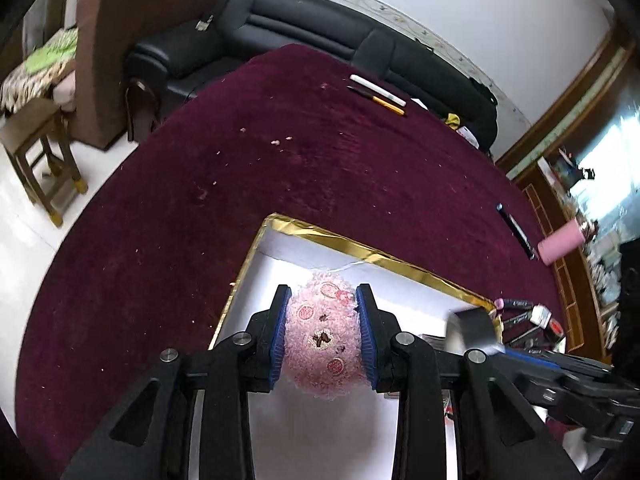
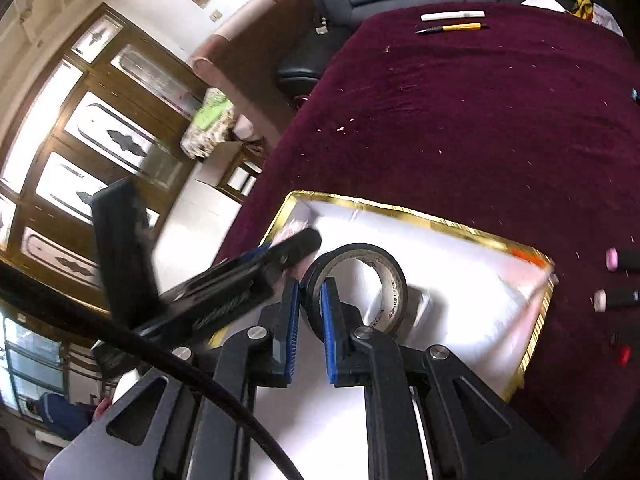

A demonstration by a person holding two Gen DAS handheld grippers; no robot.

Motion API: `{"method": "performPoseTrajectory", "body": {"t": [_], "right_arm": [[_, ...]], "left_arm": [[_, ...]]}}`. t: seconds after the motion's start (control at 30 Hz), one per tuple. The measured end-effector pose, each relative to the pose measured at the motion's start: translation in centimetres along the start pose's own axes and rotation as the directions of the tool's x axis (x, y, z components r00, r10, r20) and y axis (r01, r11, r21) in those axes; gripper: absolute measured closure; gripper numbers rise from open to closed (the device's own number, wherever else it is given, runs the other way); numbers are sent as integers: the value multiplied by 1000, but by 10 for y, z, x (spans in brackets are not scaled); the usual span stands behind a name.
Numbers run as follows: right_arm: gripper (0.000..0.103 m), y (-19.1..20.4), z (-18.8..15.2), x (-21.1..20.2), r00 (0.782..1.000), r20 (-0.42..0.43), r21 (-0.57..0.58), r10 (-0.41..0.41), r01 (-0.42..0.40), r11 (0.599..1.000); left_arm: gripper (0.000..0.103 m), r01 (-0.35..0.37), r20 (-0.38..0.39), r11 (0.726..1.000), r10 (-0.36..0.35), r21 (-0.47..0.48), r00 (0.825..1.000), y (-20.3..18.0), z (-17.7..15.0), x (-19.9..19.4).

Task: Organize objects
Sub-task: 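Place the pink ball and tape roll into the gold tray, opening both grippers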

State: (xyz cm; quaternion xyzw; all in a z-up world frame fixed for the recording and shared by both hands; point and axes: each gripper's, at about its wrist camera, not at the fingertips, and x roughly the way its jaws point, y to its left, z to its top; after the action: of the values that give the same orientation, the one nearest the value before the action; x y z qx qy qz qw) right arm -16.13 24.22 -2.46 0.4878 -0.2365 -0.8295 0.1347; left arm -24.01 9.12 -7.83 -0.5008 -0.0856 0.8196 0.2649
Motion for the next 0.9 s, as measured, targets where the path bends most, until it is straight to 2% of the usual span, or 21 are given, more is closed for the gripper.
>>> {"method": "performPoseTrajectory", "body": {"t": [0.07, 0.1, 0.23, 0.43, 0.53, 0.7, 0.77, 0.83, 0.9], "right_arm": [[93, -1, 4, 10, 1000, -12, -2, -20, 20, 1000], [93, -1, 6, 14, 999, -17, 2, -27, 27, 1000], [92, -10, 11, 22, 999, -20, 45, -41, 42, 998], [91, -14, 11, -1, 998, 56, 57, -29, 26, 998], [79, -12, 9, -9, 997, 69, 54, -37, 33, 998], [75, -17, 6, 7, 996, 16, 105, -90, 88, 991], [75, -16, 9, 18, 998, 4, 107, -61, 60, 992], [75, -15, 11, 27, 1000, -19, 103, -21, 23, 994], [75, -14, 12, 26, 999, -3, 95, -45, 45, 994]], "left_arm": [[74, 12, -3, 1000, -12, -27, 1000, 5, -1, 0], [70, 11, -3, 999, -11, -30, 1000, 8, 1, 0], [62, 31, -6, 998, -31, -56, 1000, 12, 3, 0], [57, 77, 32, 995, -75, -70, 997, 12, 0, -16], [56, 117, 58, 989, -113, -87, 992, 13, -6, -30], [55, 169, 119, 980, -156, -106, 981, 11, -21, -58], [50, 180, 145, 977, -163, -111, 976, 11, -28, -69], [50, 186, 153, 976, -169, -109, 974, 11, -31, -74], [50, 187, 151, 978, -171, -96, 974, 9, -36, -78]]}}
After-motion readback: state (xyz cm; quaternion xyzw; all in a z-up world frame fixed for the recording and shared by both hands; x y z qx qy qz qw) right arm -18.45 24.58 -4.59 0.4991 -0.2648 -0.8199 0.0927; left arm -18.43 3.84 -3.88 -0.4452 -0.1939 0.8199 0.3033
